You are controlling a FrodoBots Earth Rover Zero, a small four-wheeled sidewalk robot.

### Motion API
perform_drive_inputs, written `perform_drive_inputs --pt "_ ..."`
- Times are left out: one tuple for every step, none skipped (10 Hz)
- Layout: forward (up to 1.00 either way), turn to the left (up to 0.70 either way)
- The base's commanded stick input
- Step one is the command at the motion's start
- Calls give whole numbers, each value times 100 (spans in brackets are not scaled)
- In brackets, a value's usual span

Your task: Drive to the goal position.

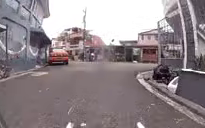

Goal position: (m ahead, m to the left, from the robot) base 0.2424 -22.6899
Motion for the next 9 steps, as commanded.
perform_drive_inputs --pt "70 -14" --pt "70 -14" --pt "70 -14" --pt "70 -14" --pt "70 -14" --pt "70 -14" --pt "70 -14" --pt "70 -14" --pt "70 -14"
